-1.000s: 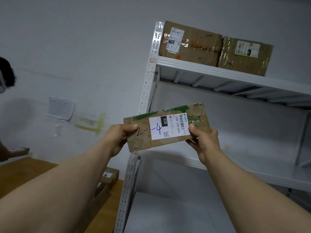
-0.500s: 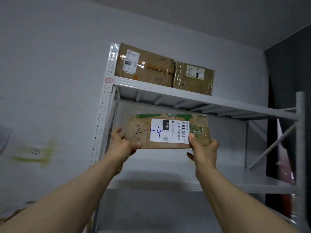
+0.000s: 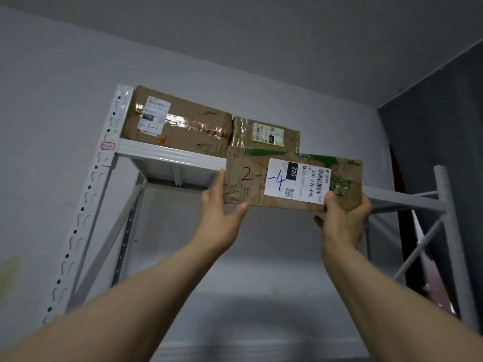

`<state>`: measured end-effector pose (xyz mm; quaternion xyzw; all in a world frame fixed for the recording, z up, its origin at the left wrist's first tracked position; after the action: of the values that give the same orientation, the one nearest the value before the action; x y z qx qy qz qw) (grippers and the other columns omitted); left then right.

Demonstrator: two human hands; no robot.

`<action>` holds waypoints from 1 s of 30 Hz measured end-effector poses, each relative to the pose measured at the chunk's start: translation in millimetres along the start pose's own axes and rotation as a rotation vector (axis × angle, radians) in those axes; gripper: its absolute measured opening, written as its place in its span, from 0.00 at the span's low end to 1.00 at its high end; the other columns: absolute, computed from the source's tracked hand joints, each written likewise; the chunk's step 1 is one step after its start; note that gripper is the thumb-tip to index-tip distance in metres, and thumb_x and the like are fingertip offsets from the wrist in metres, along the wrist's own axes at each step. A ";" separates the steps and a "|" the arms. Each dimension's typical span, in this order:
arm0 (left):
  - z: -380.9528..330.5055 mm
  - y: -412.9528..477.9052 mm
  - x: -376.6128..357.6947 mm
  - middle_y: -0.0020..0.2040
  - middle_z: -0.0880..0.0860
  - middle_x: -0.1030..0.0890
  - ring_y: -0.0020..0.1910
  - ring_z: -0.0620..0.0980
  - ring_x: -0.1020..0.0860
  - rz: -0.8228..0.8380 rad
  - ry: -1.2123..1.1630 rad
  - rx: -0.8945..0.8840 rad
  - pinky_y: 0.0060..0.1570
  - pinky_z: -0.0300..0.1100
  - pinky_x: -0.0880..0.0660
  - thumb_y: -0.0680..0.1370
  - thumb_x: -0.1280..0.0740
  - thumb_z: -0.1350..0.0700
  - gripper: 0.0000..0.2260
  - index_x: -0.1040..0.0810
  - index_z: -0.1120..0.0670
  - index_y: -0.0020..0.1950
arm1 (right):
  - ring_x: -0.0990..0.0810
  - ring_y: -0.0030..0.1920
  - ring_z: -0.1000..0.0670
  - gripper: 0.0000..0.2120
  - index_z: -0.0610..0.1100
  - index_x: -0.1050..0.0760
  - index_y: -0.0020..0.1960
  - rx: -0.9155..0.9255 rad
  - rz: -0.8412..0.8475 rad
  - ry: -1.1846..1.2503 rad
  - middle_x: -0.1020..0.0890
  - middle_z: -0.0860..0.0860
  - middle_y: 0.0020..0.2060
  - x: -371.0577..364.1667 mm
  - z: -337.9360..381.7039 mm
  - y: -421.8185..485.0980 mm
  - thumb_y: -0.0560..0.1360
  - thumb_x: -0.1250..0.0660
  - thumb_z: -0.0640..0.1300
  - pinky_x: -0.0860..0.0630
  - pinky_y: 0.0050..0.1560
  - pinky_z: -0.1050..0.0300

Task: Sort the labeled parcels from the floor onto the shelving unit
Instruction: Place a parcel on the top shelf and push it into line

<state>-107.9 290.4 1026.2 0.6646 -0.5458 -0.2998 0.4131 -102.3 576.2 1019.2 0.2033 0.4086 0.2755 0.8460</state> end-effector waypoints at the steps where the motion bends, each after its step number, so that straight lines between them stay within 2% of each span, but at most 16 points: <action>1: -1.0 7.0 -14.3 0.73 0.50 0.39 0.71 0.49 0.34 -0.021 0.011 -0.023 0.72 0.55 0.35 0.79 0.32 0.50 0.38 0.53 0.40 0.79 | 0.22 0.57 0.44 0.33 0.60 0.39 0.73 0.022 -0.001 0.006 0.32 0.47 0.66 0.0 -2.1 17.4 0.72 0.29 0.54 0.18 0.54 0.42; 3: -4.7 22.0 -46.6 0.72 0.49 0.36 0.70 0.48 0.33 -0.066 0.013 -0.076 0.71 0.55 0.34 0.79 0.31 0.53 0.38 0.54 0.41 0.78 | 0.22 0.59 0.43 0.35 0.60 0.40 0.73 0.061 0.003 0.032 0.30 0.46 0.67 2.5 -7.3 57.0 0.71 0.29 0.55 0.20 0.58 0.40; 7: -20.9 60.1 -127.2 0.71 0.49 0.34 0.69 0.49 0.32 -0.134 0.061 -0.242 0.68 0.55 0.30 0.78 0.31 0.57 0.31 0.46 0.43 0.73 | 0.20 0.56 0.47 0.36 0.62 0.43 0.73 0.131 0.020 0.076 0.26 0.49 0.63 10.0 -13.1 150.7 0.69 0.30 0.58 0.20 0.57 0.41; 12: -25.6 123.1 -243.0 0.76 0.49 0.37 0.72 0.49 0.35 -0.083 0.105 -0.344 0.69 0.54 0.32 0.78 0.33 0.59 0.34 0.49 0.44 0.76 | 0.20 0.55 0.48 0.25 0.65 0.39 0.63 0.197 0.008 0.049 0.23 0.56 0.54 24.1 -30.2 274.6 0.71 0.31 0.58 0.20 0.58 0.41; 17: -12.5 181.1 -333.6 0.77 0.49 0.38 0.73 0.49 0.34 0.107 0.171 -0.418 0.69 0.54 0.31 0.78 0.34 0.61 0.39 0.55 0.41 0.78 | 0.20 0.56 0.49 0.27 0.61 0.40 0.69 0.218 0.018 0.048 0.23 0.54 0.57 31.6 -63.8 376.8 0.75 0.31 0.56 0.20 0.60 0.43; 20: 2.5 211.0 -365.5 0.76 0.51 0.35 0.69 0.51 0.30 0.148 0.223 -0.446 0.61 0.50 0.27 0.77 0.34 0.64 0.42 0.57 0.37 0.77 | 0.20 0.57 0.47 0.28 0.61 0.40 0.70 0.224 0.058 -0.015 0.24 0.53 0.58 25.4 -86.1 420.7 0.76 0.31 0.54 0.21 0.61 0.43; 23: 20.0 234.6 -397.7 0.73 0.52 0.32 0.64 0.50 0.28 0.161 0.351 -0.468 0.53 0.44 0.30 0.76 0.34 0.63 0.40 0.52 0.37 0.76 | 0.23 0.56 0.48 0.28 0.61 0.41 0.73 0.215 0.067 -0.076 0.25 0.51 0.62 22.9 -118.0 455.8 0.77 0.32 0.54 0.23 0.58 0.48; 25: 29.4 245.6 -421.3 0.70 0.53 0.29 0.64 0.53 0.27 0.157 0.483 -0.466 0.57 0.47 0.30 0.75 0.35 0.62 0.36 0.47 0.40 0.76 | 0.26 0.55 0.48 0.27 0.62 0.42 0.74 0.207 0.070 -0.151 0.28 0.47 0.68 22.5 -138.9 475.4 0.79 0.34 0.54 0.29 0.53 0.51; 27: 36.1 252.7 -445.2 0.70 0.52 0.29 0.66 0.55 0.29 0.115 0.630 -0.464 0.63 0.54 0.36 0.75 0.36 0.60 0.35 0.47 0.40 0.76 | 0.28 0.60 0.43 0.27 0.63 0.43 0.76 0.198 0.066 -0.273 0.32 0.44 0.73 24.6 -156.0 492.7 0.80 0.37 0.56 0.30 0.58 0.49; 28: 37.0 253.0 -451.7 0.71 0.50 0.29 0.67 0.55 0.31 0.100 0.683 -0.462 0.64 0.54 0.38 0.74 0.36 0.59 0.35 0.47 0.39 0.75 | 0.30 0.65 0.40 0.26 0.64 0.44 0.77 0.195 0.055 -0.397 0.35 0.43 0.74 25.5 -160.1 495.8 0.81 0.40 0.57 0.31 0.63 0.45; 30: 40.3 254.1 -477.4 0.73 0.48 0.32 0.70 0.56 0.36 0.080 0.780 -0.493 0.63 0.53 0.42 0.73 0.37 0.58 0.36 0.49 0.38 0.76 | 0.39 0.72 0.36 0.24 0.65 0.44 0.77 0.214 0.027 -0.629 0.42 0.42 0.77 29.1 -170.4 500.7 0.82 0.44 0.59 0.38 0.71 0.38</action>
<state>-370.7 730.0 1204.5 0.5880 -0.2873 -0.1321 0.7445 -374.5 998.2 1187.9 0.3717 0.1514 0.1660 0.9008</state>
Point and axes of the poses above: each hand's wrist, its own y-axis towards the middle knuckle, its own x-axis out of the back of the hand, z = x × y, the point moved 8 cm from there along y, towards the middle knuckle
